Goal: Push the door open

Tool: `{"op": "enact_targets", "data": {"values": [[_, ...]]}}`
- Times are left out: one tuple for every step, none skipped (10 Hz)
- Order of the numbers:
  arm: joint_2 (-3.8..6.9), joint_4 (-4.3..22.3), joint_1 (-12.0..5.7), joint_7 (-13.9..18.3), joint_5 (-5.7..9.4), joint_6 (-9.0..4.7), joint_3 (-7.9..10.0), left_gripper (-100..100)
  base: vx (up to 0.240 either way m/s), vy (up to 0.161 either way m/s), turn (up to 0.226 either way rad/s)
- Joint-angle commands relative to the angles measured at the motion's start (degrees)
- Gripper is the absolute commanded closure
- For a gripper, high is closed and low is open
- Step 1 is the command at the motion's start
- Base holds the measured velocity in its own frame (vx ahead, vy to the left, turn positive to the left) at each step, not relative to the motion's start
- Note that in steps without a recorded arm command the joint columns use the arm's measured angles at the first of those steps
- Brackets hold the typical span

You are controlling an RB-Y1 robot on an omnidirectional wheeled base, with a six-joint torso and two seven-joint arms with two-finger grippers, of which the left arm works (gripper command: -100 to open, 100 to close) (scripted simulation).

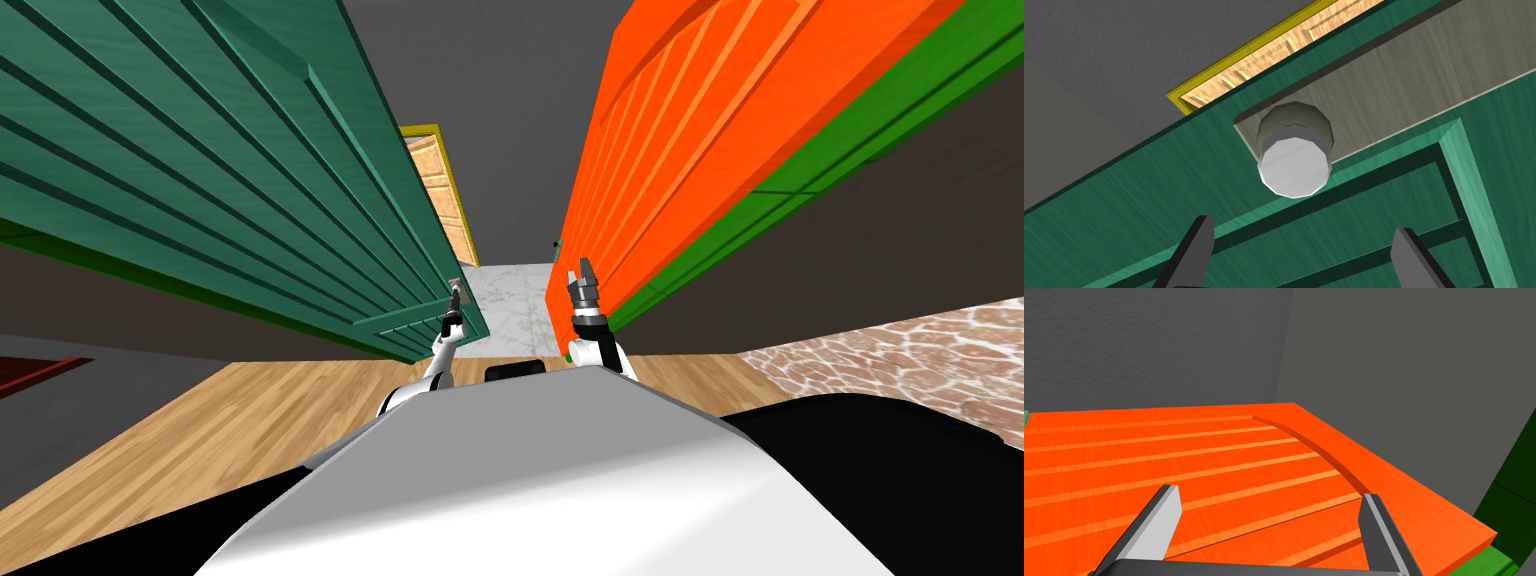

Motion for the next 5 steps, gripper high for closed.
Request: {"op": "enact_targets", "data": {"values": [[-0.53, 0.6, -0.64, 2.9, 0.92, -0.17, -0.14, -100, -0.05, 0.004, 0.02], [-0.92, 0.9, -1.08, 4.3, 1.7, -0.18, -0.29, -100, -0.067, 0.007, 0.038], [-0.92, 0.9, -1.08, 5.3, 1.7, -0.18, -0.29, -100, -0.052, 0.001, 0.007], [-1.33, 1.2, -1.51, 7.4, 2.44, -0.19, -0.43, -100, -0.045, 0.004, 0.012], [-1.73, 1.5, -1.93, 8.9, 3.16, -0.2, -0.57, -100, -0.052, 0.012, 0.033]]}}
